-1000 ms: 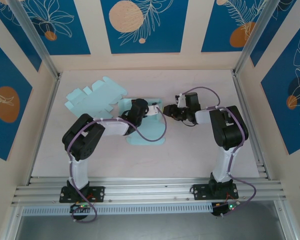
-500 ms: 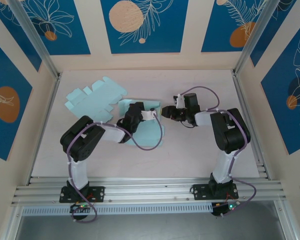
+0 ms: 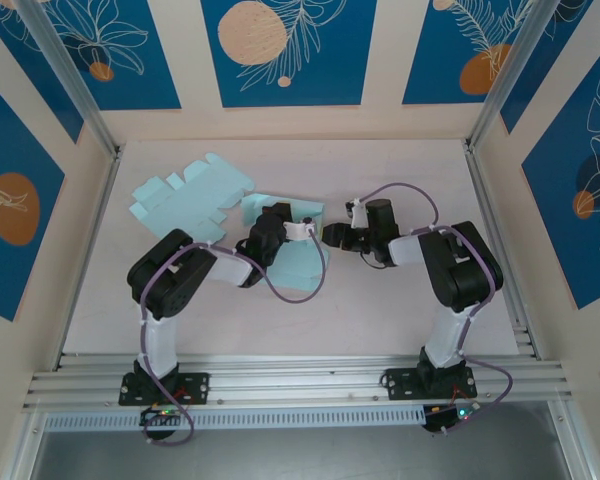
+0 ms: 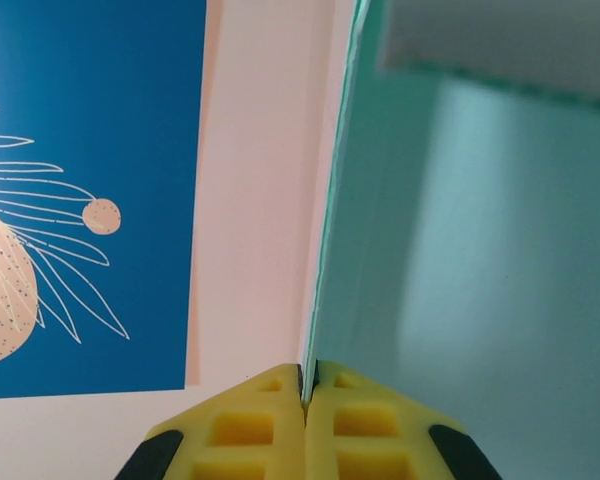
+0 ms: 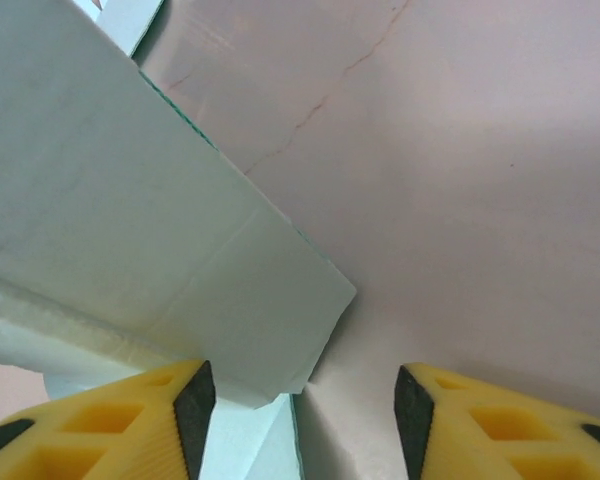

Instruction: Fold the paper box

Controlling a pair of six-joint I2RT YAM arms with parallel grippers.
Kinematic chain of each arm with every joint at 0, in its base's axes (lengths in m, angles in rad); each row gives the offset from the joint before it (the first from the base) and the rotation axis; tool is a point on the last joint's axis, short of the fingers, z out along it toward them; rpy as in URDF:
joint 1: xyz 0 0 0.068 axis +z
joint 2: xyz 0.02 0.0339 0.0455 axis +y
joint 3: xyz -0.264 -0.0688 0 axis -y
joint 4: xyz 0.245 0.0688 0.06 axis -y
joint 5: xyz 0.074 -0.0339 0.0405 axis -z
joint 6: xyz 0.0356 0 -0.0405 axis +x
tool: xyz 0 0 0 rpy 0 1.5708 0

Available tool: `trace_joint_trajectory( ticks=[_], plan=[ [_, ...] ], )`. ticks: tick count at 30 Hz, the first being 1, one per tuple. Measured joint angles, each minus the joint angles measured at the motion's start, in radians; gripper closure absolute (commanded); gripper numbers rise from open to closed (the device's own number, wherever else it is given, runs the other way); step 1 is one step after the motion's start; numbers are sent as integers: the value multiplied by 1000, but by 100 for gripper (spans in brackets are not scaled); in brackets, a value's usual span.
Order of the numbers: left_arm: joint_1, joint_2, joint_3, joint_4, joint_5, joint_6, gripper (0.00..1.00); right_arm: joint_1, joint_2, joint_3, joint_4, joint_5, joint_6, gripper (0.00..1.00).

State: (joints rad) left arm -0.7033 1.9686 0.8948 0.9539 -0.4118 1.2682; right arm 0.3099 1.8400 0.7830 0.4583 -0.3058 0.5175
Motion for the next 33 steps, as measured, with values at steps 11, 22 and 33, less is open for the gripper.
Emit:
trace_joint_trajectory(
  ticks=[11, 22, 33],
  plan=[
    [7, 5, 0, 7, 0, 25, 100, 40, -6, -11, 26, 72, -25, 40],
    [12, 6, -17, 76, 6, 41, 100, 77, -108, -67, 28, 105, -53, 40],
    [12, 30, -78, 185, 25, 121, 100, 73, -91, -63, 12, 119, -86, 39]
  ],
)
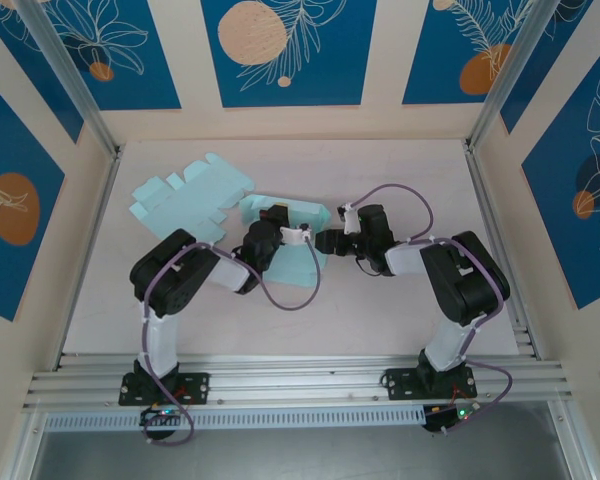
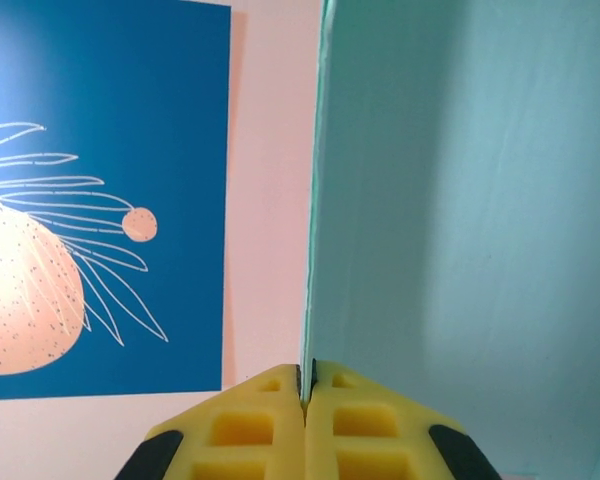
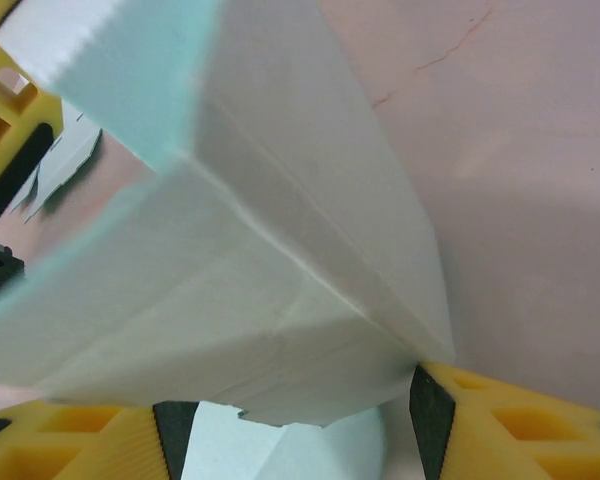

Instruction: Fold the paper box

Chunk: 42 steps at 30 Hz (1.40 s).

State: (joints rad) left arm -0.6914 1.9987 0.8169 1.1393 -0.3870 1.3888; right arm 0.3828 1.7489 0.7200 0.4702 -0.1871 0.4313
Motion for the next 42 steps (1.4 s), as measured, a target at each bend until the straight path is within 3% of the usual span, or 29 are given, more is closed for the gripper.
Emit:
trace_joint_trajectory(
  ticks=[9, 18, 21, 23, 25, 29, 42],
  plan=[
    [0, 27, -8, 66, 3, 79, 100, -21, -49, -72, 8, 2, 1, 35],
    [0, 28, -8, 65, 5, 89, 100, -39, -278, -158, 1, -18, -23, 31],
    [0, 28, -8, 64, 5, 89, 100, -56, -348, -161, -25, 13, -35, 35],
    [0, 28, -8, 64, 5, 89, 100, -80, -365, -153, -59, 48, -39, 44],
    [0, 28, -8, 64, 5, 89, 100, -105, -356, -132, -108, 89, -39, 50],
    [0, 28, -8, 64, 5, 89, 100, -140, -280, -76, -183, 129, -33, 51],
    [0, 32, -6, 66, 5, 106, 100, -113, -45, 72, -202, 59, -77, 55]
  ],
)
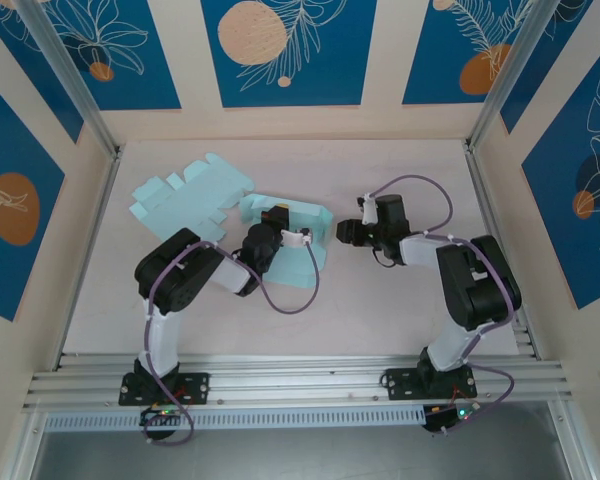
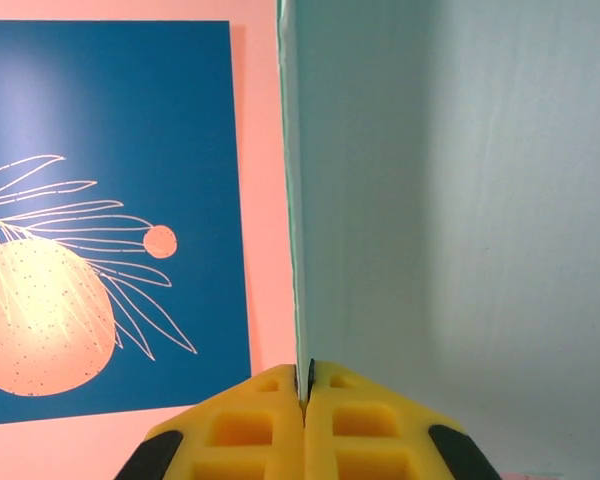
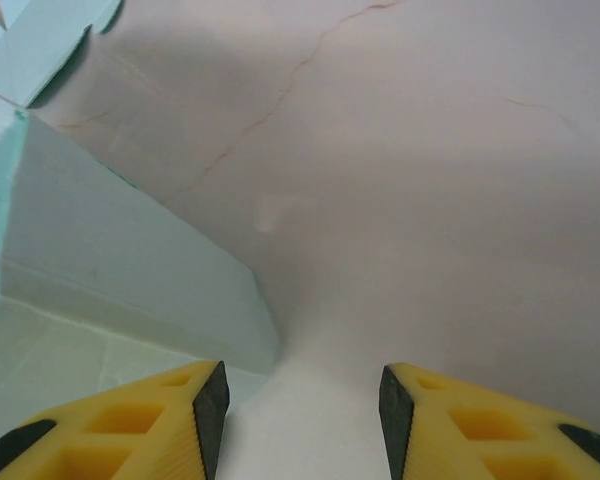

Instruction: Fold the paper box

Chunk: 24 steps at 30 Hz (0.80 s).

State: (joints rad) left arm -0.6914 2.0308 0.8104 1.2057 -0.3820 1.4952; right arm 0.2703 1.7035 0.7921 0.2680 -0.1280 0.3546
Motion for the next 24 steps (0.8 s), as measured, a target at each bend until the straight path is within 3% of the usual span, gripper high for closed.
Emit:
trace_joint_trajectory(
  ticks=[15, 24],
  plan=[
    [0, 14, 11, 11, -1, 8, 100, 54, 55, 34, 49, -87, -61, 56],
    [0, 16, 13, 10, -1, 8, 100, 77, 63, 32, 76, -112, -73, 50]
  ],
)
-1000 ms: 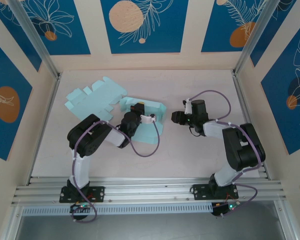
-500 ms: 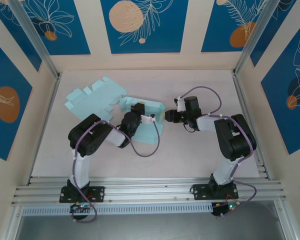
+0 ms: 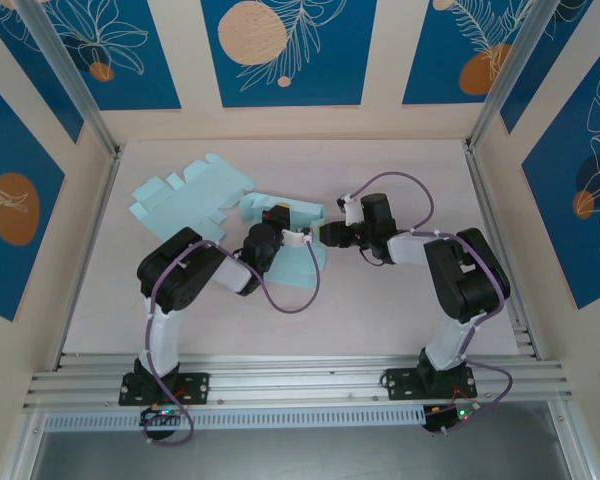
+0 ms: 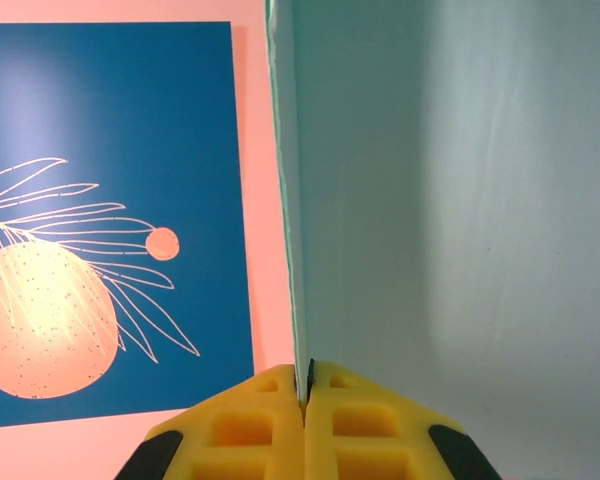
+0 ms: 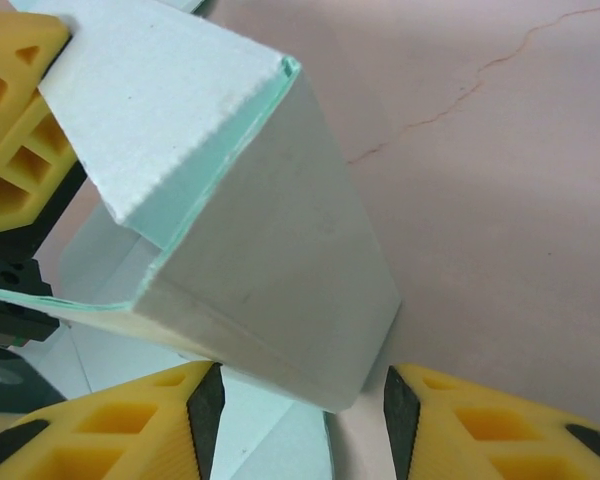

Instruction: Fold the paper box

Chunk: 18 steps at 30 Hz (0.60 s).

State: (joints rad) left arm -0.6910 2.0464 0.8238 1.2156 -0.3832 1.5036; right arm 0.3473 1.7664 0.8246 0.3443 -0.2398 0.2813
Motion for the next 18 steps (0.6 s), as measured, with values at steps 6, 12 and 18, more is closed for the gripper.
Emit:
trace_joint_trajectory(
  ticks=[6, 12, 18],
  plan=[
    [0, 0, 0, 0, 0, 0, 100, 13, 30, 0, 8, 0, -2, 49],
    [0, 0, 0, 0, 3, 0, 100, 15, 72, 14, 36, 14, 6, 48],
    [0, 0, 0, 0, 10, 13, 100, 32, 97, 56, 49, 44, 13, 48]
  ],
)
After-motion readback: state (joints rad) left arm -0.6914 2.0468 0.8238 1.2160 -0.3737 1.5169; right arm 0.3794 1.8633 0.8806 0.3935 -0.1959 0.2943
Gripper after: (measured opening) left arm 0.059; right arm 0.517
